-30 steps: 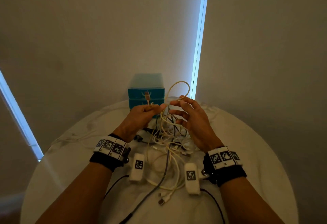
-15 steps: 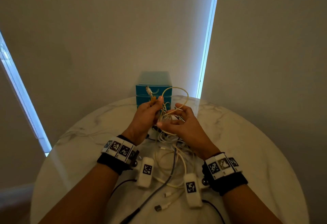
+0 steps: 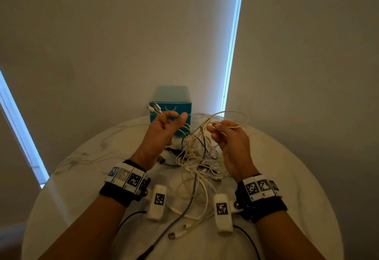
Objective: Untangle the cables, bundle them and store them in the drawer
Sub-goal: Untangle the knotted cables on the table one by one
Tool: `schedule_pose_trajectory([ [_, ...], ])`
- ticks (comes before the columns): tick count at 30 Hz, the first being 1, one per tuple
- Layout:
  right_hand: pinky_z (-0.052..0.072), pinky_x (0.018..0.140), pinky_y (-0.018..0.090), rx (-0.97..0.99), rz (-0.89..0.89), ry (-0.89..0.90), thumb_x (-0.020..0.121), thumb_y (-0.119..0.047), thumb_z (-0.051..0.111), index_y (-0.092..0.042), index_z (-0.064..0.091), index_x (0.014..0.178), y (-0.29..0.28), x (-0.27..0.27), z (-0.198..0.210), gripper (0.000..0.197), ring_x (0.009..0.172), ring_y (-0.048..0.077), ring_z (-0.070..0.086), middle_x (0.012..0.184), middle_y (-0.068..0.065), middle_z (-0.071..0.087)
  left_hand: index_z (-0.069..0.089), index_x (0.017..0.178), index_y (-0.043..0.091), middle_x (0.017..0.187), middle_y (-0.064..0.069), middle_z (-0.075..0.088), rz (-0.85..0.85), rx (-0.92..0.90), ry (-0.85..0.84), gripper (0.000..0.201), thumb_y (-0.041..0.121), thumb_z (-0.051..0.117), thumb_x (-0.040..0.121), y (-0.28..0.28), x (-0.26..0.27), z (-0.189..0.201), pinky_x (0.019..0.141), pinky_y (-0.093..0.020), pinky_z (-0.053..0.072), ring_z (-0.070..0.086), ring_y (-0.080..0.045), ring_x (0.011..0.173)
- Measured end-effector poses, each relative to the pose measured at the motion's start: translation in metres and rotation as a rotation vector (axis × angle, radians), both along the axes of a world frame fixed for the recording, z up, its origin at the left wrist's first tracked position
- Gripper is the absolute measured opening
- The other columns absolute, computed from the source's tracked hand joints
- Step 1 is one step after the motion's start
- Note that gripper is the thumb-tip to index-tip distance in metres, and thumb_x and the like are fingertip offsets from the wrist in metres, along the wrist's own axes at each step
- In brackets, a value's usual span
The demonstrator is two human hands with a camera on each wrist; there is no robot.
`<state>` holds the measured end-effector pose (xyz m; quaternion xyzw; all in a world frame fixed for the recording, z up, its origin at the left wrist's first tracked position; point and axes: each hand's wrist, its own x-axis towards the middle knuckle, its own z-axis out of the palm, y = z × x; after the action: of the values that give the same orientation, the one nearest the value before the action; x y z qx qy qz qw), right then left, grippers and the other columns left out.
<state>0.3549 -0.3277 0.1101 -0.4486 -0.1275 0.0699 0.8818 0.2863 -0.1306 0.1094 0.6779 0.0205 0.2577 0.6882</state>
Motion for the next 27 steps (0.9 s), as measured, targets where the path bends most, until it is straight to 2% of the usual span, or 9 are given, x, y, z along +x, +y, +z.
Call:
schedule_pose_trajectory([
  [2, 0.065, 0.075, 0.027, -0.033, -0.035, -0.029, 0.097, 0.005, 0.07, -0.001, 0.066, 0.112, 0.003, -0.002, -0.001, 0.017, 0.093, 0.029, 0.081, 0.097, 0.017, 0.079, 0.069, 0.107, 0.019, 0.081, -0.012, 0.052, -0.02, 0.137, 0.041, 0.042, 0.054, 0.082, 0.088, -0.006, -0.006, 0.004, 0.053, -0.024, 0.042, 0.046, -0.016, 0.063],
  [4, 0.066, 0.084, 0.032, -0.061, -0.048, -0.066, 0.096, 0.004, 0.071, 0.004, 0.066, 0.116, 0.007, -0.004, -0.003, 0.02, 0.095, 0.03, 0.081, 0.096, 0.017, 0.08, 0.074, 0.104, 0.022, 0.082, -0.012, 0.065, -0.06, 0.271, 0.127, 0.041, 0.056, 0.084, 0.083, -0.012, -0.012, 0.004, 0.07, -0.024, 0.053, 0.057, -0.016, 0.074],
  [7, 0.065, 0.089, 0.033, -0.079, -0.026, -0.116, 0.096, 0.004, 0.071, 0.007, 0.066, 0.118, 0.008, -0.005, -0.004, 0.023, 0.102, 0.034, 0.08, 0.103, 0.021, 0.08, 0.08, 0.094, 0.026, 0.076, -0.01, 0.063, -0.107, 0.398, 0.196, 0.03, 0.055, 0.084, 0.085, -0.016, -0.011, 0.0, 0.08, -0.028, 0.051, 0.057, -0.016, 0.073],
  [9, 0.065, 0.089, 0.033, -0.105, -0.029, -0.14, 0.096, 0.002, 0.073, 0.007, 0.066, 0.12, 0.008, -0.004, -0.005, 0.025, 0.105, 0.034, 0.079, 0.108, 0.022, 0.079, 0.083, 0.092, 0.026, 0.087, -0.002, 0.078, -0.063, 0.389, 0.173, 0.019, 0.045, 0.081, 0.092, -0.016, -0.011, 0.0, 0.084, -0.025, 0.05, 0.071, -0.006, 0.084],
  [12, 0.063, 0.087, 0.034, -0.21, 0.042, -0.156, 0.097, -0.009, 0.076, -0.003, 0.065, 0.126, 0.006, -0.004, -0.002, 0.031, 0.105, 0.03, 0.079, 0.111, 0.018, 0.08, 0.084, 0.104, 0.022, 0.092, 0.012, 0.081, 0.027, 0.285, 0.069, 0.018, 0.036, 0.075, 0.099, -0.011, -0.012, 0.005, 0.078, -0.019, 0.05, 0.074, 0.002, 0.088],
  [15, 0.06, 0.071, 0.031, -0.426, 0.227, -0.162, 0.098, -0.024, 0.078, -0.007, 0.067, 0.124, 0.003, -0.011, 0.004, 0.033, 0.091, 0.026, 0.076, 0.104, 0.015, 0.081, 0.083, 0.116, 0.017, 0.054, 0.015, 0.055, 0.044, 0.092, 0.009, 0.026, 0.034, 0.065, 0.106, -0.001, -0.01, 0.003, 0.052, -0.022, 0.032, 0.041, -0.008, 0.049],
  [17, 0.055, 0.064, 0.031, -0.639, 0.355, -0.277, 0.097, -0.032, 0.078, -0.009, 0.073, 0.113, 0.0, -0.016, 0.004, 0.028, 0.08, 0.025, 0.071, 0.096, 0.015, 0.079, 0.081, 0.121, 0.016, 0.054, 0.013, 0.041, 0.025, -0.053, 0.0, 0.03, 0.035, 0.064, 0.106, 0.007, -0.004, -0.001, 0.05, -0.027, 0.019, 0.02, -0.014, 0.055],
  [24, 0.049, 0.057, 0.024, -0.967, 0.479, -0.448, 0.1, -0.034, 0.075, -0.01, 0.078, 0.103, -0.007, -0.012, -0.003, 0.025, 0.062, 0.014, 0.063, 0.074, 0.002, 0.072, 0.076, 0.13, 0.011, 0.058, 0.006, 0.022, 0.026, -0.283, -0.061, 0.035, 0.034, 0.06, 0.108, 0.022, 0.003, -0.005, 0.041, -0.02, 0.021, 0.018, -0.008, 0.047],
  [27, 0.048, 0.05, 0.023, -0.659, 0.484, -0.428, 0.102, -0.027, 0.071, -0.009, 0.076, 0.096, -0.007, -0.013, 0.001, 0.019, 0.059, 0.017, 0.063, 0.079, 0.01, 0.07, 0.075, 0.132, 0.012, 0.065, 0.005, 0.018, -0.038, -0.29, -0.025, 0.047, 0.047, 0.057, 0.108, 0.022, 0.002, -0.005, 0.042, -0.022, 0.018, 0.016, -0.008, 0.05],
])
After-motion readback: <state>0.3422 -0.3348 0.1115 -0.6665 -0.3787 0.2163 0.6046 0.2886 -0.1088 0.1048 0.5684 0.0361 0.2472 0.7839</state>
